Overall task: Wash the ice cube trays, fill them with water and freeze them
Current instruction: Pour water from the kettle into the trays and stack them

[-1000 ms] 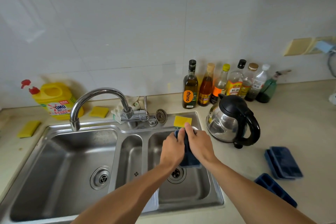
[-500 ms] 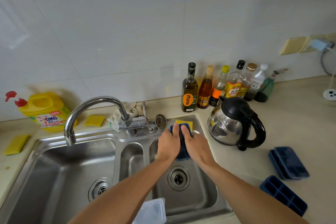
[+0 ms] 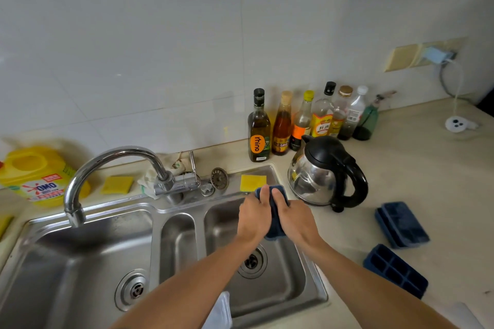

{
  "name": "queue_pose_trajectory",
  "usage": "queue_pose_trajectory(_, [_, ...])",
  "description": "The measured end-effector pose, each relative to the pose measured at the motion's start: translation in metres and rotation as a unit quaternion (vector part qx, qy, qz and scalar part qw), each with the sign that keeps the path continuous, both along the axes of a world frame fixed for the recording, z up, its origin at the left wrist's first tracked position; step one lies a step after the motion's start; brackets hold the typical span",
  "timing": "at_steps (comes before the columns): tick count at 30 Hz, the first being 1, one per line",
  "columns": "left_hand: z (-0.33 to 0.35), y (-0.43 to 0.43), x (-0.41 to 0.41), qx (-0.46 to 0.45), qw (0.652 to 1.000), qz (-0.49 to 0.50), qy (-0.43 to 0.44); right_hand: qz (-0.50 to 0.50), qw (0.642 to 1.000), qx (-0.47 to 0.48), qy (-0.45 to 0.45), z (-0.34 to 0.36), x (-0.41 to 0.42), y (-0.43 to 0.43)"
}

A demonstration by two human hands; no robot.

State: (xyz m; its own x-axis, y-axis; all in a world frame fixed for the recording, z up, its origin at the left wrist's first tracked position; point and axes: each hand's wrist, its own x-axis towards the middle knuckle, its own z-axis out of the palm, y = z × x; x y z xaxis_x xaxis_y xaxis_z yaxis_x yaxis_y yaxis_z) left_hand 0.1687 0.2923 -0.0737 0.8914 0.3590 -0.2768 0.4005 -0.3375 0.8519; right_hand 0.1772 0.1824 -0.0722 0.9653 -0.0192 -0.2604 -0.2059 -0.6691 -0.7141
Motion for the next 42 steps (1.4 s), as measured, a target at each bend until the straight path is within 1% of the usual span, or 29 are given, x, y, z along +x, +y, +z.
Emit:
queue_pose_trajectory(4, [0.006,-0.042,0.000,0.012,1.000,-0.014,-0.002,0.000,1.000,0.021,0.018,0.004,0.000,-0.044])
queue_pose_trajectory(7, [0.009,-0.080,-0.003,0.004,1.000,-0.001,0.006,0.007,0.996,0.061,0.072,0.014,-0.001,-0.088])
queue_pose_trajectory(9, [0.010,-0.108,-0.004,-0.032,0.999,0.032,0.028,0.015,0.991,0.085,0.099,0.020,-0.003,-0.126])
queue_pose_trajectory(11, [0.011,-0.139,-0.004,-0.088,0.993,0.060,0.054,0.027,0.987,0.121,0.104,0.026,-0.006,-0.166])
queue_pose_trajectory(13, [0.013,-0.171,-0.005,-0.159,0.981,0.084,0.072,0.040,0.978,0.170,0.116,0.031,-0.008,-0.202])
queue_pose_trajectory(15, [0.015,-0.202,-0.007,-0.211,0.969,0.096,0.084,0.050,0.975,0.181,0.119,0.035,-0.008,-0.233])
queue_pose_trajectory(17, [0.016,-0.228,-0.007,-0.233,0.964,0.081,0.097,0.042,0.979,0.167,0.110,0.035,-0.005,-0.260])
queue_pose_trajectory(20, [0.015,-0.256,-0.007,-0.241,0.963,0.023,0.119,-0.013,0.977,0.187,0.098,0.029,0.002,-0.295])
queue_pose_trajectory(23, [0.013,-0.275,-0.007,-0.195,0.972,-0.054,0.123,-0.060,0.972,0.210,0.085,0.021,0.008,-0.317])
queue_pose_trajectory(25, [0.009,-0.285,-0.004,-0.190,0.973,-0.069,0.115,-0.069,0.971,0.217,0.080,0.015,0.013,-0.324])
queue_pose_trajectory(28, [0.003,-0.291,0.007,-0.169,0.976,-0.079,0.109,-0.069,0.975,0.200,0.071,0.006,0.021,-0.331])
queue_pose_trajectory(30, [-0.003,-0.293,0.016,-0.152,0.977,-0.090,0.122,-0.065,0.979,0.179,0.069,0.002,0.024,-0.334])
queue_pose_trajectory(32, [-0.010,-0.295,0.024,-0.143,0.974,-0.102,0.146,-0.046,0.988,0.134,0.058,-0.004,0.027,-0.337])
queue_pose_trajectory(34, [-0.017,-0.298,0.031,-0.115,0.972,-0.124,0.165,-0.018,0.997,0.068,0.038,-0.009,0.030,-0.341])
queue_pose_trajectory(38, [-0.029,-0.305,0.042,-0.042,0.974,-0.159,0.155,0.000,1.000,-0.009,0.006,-0.022,0.035,-0.350])
queue_pose_trajectory(40, [-0.033,-0.309,0.045,-0.051,0.979,-0.138,0.144,0.005,0.999,-0.044,-0.011,-0.027,0.037,-0.353])
queue_pose_trajectory(42, [-0.035,-0.311,0.044,-0.068,0.982,-0.115,0.133,0.005,0.998,-0.053,-0.013,-0.030,0.039,-0.353])
